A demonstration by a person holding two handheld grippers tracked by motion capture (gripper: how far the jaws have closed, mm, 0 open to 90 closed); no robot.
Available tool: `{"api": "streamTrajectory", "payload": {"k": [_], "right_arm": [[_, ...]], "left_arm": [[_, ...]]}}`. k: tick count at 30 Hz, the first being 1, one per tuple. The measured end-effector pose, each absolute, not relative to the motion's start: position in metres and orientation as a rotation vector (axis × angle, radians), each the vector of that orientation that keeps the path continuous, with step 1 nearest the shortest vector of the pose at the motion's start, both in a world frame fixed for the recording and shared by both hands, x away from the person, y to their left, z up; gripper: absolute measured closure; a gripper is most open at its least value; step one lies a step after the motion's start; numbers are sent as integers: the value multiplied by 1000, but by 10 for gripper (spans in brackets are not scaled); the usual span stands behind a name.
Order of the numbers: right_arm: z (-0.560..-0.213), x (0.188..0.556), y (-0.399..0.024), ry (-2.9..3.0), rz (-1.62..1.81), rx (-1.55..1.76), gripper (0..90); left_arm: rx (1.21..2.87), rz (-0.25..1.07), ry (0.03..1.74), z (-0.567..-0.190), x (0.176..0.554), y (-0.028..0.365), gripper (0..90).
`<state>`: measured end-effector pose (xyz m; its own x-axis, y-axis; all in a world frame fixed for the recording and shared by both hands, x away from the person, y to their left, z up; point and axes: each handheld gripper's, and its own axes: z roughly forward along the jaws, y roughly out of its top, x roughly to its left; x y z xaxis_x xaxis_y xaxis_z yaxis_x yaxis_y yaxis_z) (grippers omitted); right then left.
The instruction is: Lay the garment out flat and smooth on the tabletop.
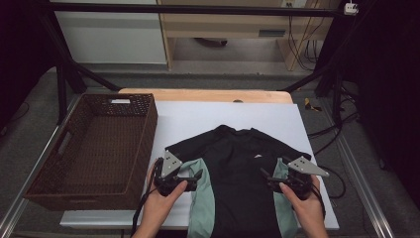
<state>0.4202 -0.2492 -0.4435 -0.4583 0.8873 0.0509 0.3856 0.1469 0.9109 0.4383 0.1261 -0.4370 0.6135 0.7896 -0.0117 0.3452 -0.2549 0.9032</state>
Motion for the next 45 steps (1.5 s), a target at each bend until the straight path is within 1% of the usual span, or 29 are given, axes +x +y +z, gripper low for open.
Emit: {"api": "streamTrajectory", "payload": {"k": [3, 8, 14, 17, 19, 21, 30, 35, 45], "right_arm": [[-443, 420, -258, 1921, 1290, 1203, 88], [-442, 419, -267, 1909, 1307, 1215, 117], [-444, 417, -275, 1874, 1334, 1201, 127], [-447, 416, -278, 1851, 1313, 1179, 147], [-447, 417, -280, 1835, 1288, 1181, 177], [-445, 417, -283, 1822, 1276, 1190, 173], [-451, 419, -285, 1853, 1281, 1216, 92], [-454, 419, -283, 1873, 1293, 1219, 75], [-457, 419, -283, 1904, 1312, 1211, 74]], "left_arm": [[1852, 568, 928, -431, 451, 128, 63], [1852, 550, 958, -424, 470, 130, 63], [1868, 569, 956, -414, 484, 128, 63], [1869, 569, 958, -410, 488, 127, 63], [1872, 550, 972, -407, 491, 126, 61], [1867, 536, 984, -406, 494, 127, 59], [1858, 566, 1003, -399, 502, 132, 58], [1860, 556, 1024, -402, 506, 137, 55], [1845, 543, 1074, -408, 512, 145, 54]]}}
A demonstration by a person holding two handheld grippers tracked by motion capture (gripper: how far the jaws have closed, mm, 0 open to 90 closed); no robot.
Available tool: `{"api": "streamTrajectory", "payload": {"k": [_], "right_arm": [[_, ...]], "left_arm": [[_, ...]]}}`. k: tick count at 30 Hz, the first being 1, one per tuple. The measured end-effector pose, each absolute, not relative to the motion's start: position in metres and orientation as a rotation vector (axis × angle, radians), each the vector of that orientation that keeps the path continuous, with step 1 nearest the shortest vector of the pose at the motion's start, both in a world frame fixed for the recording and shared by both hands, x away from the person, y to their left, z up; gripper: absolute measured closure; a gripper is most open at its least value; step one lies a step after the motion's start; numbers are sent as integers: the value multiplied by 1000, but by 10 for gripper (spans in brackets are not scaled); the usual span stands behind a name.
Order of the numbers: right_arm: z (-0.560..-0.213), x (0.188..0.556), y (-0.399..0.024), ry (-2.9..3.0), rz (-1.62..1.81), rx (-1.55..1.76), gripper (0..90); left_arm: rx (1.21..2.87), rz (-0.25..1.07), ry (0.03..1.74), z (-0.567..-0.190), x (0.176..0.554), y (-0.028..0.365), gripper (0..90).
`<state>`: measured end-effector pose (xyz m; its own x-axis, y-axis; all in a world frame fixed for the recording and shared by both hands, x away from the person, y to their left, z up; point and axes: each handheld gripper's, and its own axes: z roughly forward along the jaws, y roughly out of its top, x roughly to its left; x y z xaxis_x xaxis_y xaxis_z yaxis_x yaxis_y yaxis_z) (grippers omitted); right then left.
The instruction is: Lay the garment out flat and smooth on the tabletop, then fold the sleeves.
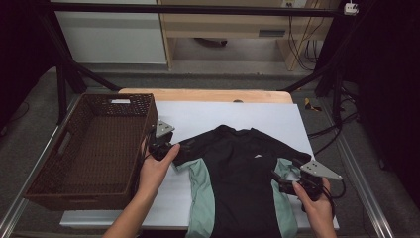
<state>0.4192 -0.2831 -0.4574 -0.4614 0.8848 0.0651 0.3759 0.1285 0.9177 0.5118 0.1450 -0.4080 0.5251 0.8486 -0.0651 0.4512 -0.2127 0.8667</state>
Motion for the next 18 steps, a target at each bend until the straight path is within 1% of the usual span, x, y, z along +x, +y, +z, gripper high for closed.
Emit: {"api": "streamTrajectory", "payload": {"k": [13, 18], "right_arm": [[-460, 419, -280, 1933, 1309, 1207, 77], [-461, 419, -278, 1951, 1301, 1201, 77]], "left_arm": [[1859, 544, 1133, -425, 520, 147, 69], [1872, 573, 1144, -427, 521, 146, 90]]}}
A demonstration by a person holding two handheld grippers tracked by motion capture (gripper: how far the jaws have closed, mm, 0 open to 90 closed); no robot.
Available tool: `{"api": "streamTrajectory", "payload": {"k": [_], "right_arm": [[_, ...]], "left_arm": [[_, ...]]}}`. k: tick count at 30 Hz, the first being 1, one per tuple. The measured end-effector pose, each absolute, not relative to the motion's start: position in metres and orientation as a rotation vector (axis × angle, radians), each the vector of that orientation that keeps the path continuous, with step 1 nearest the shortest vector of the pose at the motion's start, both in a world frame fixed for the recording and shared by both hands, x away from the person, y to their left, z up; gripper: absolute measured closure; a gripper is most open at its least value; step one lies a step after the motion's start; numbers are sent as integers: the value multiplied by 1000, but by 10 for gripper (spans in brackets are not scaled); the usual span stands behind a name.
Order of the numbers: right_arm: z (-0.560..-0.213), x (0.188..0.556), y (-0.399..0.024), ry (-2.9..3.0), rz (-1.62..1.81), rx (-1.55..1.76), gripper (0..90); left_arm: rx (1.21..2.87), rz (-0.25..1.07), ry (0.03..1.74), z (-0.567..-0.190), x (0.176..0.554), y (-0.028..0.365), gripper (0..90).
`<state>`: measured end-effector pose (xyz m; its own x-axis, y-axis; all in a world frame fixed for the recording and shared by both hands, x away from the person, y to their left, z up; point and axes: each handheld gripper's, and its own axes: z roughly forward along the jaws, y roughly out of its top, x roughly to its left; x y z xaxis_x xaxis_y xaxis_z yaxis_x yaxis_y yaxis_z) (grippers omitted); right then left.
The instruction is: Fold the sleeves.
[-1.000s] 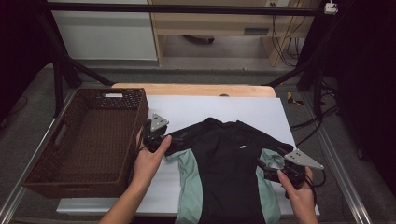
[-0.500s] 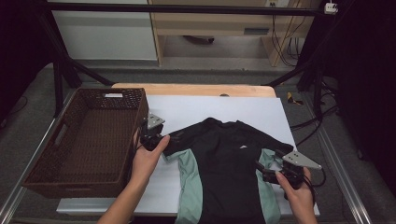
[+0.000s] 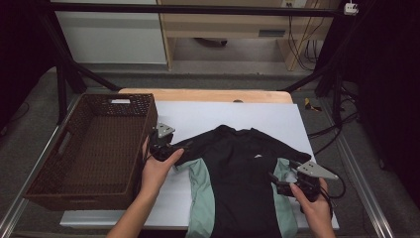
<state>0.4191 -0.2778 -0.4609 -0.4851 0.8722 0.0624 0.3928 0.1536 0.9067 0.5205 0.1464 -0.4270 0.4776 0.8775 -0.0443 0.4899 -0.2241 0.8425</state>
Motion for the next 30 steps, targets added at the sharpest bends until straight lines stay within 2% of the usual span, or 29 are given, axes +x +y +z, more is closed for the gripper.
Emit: {"api": "streamTrajectory", "payload": {"k": [14, 20, 30], "right_arm": [[-463, 419, -275, 1975, 1303, 1200, 80], [-463, 419, -273, 1985, 1303, 1191, 80], [-465, 419, -272, 2010, 1294, 1182, 80]], "left_arm": [[1888, 632, 1289, -456, 527, 153, 253], [1902, 667, 1344, -471, 531, 156, 268], [1906, 626, 1410, -486, 533, 154, 264]]}}
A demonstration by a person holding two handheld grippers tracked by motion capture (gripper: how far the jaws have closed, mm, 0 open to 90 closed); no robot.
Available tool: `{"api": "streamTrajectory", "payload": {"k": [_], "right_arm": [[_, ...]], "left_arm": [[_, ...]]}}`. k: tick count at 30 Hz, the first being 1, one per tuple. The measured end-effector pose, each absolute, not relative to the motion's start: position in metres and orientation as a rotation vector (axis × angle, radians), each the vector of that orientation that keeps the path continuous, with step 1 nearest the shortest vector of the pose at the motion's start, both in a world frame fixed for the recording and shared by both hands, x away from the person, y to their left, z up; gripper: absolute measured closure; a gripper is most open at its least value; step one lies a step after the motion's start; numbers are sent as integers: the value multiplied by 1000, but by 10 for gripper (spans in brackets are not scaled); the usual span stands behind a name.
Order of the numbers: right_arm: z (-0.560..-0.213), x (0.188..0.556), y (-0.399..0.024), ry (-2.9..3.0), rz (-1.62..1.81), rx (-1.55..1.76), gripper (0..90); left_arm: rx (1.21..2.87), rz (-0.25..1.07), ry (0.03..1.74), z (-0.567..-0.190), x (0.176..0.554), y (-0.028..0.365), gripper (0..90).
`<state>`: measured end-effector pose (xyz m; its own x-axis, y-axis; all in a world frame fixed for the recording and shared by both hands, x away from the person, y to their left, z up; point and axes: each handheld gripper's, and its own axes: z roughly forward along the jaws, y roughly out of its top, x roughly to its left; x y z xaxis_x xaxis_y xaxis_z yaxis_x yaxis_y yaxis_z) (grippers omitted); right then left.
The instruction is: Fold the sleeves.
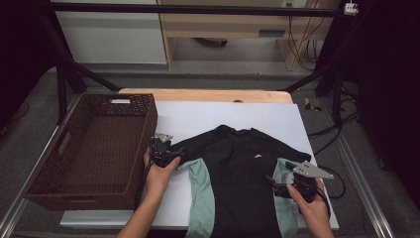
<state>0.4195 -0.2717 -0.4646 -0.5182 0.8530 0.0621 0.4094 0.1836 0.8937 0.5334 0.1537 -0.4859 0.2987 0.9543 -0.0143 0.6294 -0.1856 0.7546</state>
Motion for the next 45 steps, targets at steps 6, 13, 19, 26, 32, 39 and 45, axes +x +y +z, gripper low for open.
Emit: {"api": "streamTrajectory", "payload": {"k": [6, 13, 19, 26, 32, 39, 45], "right_arm": [[-466, 420, -270, 2025, 1286, 1176, 80], [-468, 420, -267, 2046, 1273, 1167, 81], [-468, 420, -266, 2050, 1273, 1168, 82], [-468, 420, -267, 2043, 1277, 1173, 82], [-467, 420, -268, 2038, 1279, 1179, 83], [-467, 419, -267, 2039, 1278, 1169, 83], [-467, 420, -268, 2041, 1278, 1171, 83]], "left_arm": [[1899, 619, 1384, -485, 528, 155, 417], [1908, 582, 1324, -485, 523, 151, 717], [1907, 542, 1312, -483, 522, 152, 839], [1847, 554, 1240, -462, 509, 142, 856], [1866, 502, 1154, -442, 500, 118, 857], [1878, 447, 1113, -430, 499, 95, 858], [1869, 378, 1115, -424, 505, 74, 859]]}}
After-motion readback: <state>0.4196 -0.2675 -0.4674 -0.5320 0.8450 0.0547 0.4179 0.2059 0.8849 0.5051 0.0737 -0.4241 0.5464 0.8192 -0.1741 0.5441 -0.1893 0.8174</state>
